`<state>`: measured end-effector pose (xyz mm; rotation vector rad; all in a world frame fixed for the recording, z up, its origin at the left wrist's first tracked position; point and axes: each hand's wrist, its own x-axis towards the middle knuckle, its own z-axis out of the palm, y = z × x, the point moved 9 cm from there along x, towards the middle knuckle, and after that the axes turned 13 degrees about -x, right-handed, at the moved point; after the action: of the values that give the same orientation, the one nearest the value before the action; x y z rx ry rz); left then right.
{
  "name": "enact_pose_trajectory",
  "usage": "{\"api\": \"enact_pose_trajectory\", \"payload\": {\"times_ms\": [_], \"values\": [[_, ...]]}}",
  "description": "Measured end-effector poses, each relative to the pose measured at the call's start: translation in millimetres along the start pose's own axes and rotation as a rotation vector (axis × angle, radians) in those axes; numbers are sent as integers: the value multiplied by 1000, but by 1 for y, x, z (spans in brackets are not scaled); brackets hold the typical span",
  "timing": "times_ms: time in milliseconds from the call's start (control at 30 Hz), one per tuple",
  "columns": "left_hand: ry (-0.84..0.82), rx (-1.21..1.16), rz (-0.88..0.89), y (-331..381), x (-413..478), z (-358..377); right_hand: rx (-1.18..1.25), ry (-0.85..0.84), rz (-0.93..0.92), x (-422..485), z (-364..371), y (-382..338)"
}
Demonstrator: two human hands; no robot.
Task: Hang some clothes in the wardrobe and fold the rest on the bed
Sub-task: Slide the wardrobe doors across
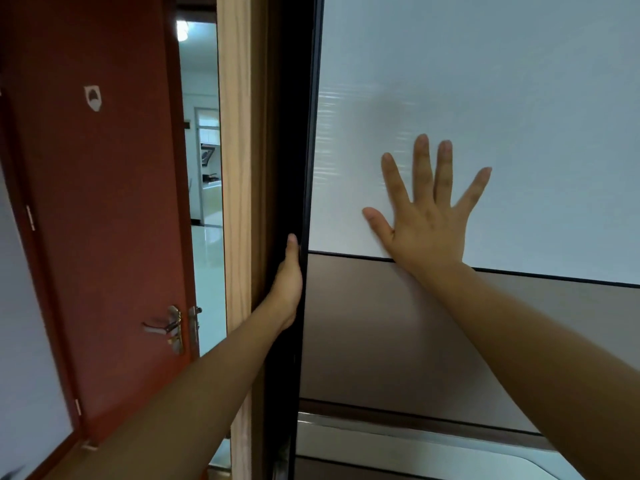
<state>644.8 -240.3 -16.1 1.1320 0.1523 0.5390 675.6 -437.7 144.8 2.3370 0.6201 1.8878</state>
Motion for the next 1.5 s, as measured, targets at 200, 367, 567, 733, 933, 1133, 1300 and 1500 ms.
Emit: {"api": "enact_pose_trajectory", "payload": {"times_ms": [200, 367, 567, 733, 933, 1133, 1300, 1500], "values": [[67, 405, 642, 60, -63, 30, 16, 39, 1, 4, 0, -14], [-62, 1203, 1023, 51, -88, 61, 37, 43, -6, 7, -1, -25], [-46, 1557, 886, 36, -62, 44, 41, 8, -111, 4, -7, -44], [-18, 1594, 817, 39, -65, 39, 39, -161, -164, 2, -17, -46], [-12, 1610, 676, 34, -81, 47, 171, -429, -404, -37, -25, -37], [-133, 1486, 491, -5, -123, 84, 526, -813, -261, -135, -29, 52], [-451, 1567, 135, -86, -154, 178, 418, -1219, -98, -245, -28, 201], [-714, 1531, 34, -189, -224, 333, 384, -1400, 53, -369, -70, 381]]}}
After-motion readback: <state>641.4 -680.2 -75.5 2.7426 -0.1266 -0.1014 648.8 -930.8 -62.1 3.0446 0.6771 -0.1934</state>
